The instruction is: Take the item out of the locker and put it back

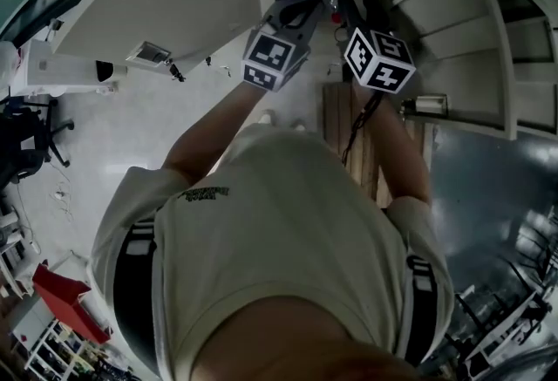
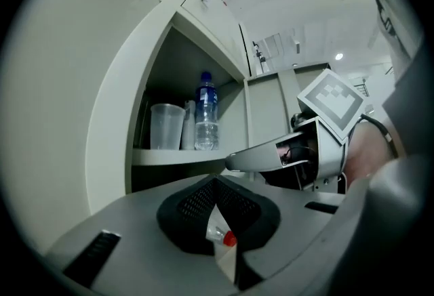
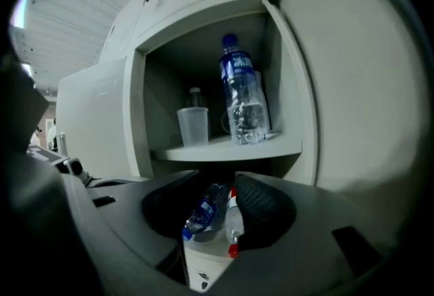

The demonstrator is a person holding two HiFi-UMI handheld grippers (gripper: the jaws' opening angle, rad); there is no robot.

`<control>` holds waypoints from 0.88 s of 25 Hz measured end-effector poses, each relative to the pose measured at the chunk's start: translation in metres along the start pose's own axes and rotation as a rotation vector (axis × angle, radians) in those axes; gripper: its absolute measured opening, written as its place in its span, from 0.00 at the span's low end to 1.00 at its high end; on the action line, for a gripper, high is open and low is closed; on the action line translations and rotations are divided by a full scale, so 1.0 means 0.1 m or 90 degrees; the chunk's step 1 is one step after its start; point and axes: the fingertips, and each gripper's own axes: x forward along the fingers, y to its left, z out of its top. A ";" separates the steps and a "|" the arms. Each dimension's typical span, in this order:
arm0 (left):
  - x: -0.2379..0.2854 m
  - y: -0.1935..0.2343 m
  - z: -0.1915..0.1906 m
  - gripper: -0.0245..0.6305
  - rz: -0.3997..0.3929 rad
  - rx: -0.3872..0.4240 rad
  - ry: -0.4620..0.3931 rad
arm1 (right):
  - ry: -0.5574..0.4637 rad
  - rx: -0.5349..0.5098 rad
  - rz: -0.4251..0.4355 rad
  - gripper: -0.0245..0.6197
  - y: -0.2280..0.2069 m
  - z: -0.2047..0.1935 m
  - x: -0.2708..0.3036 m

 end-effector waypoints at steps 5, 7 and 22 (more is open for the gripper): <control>-0.17 -0.05 0.39 0.05 -0.010 0.007 -0.044 | -0.050 0.003 0.024 0.25 0.11 0.31 -0.30; -0.26 -0.09 0.56 0.05 -0.016 0.012 -0.063 | -0.068 0.001 0.036 0.19 0.17 0.42 -0.44; -0.85 -0.81 1.47 0.05 -0.069 0.077 -0.151 | -0.153 -0.004 0.105 0.09 0.44 0.93 -1.52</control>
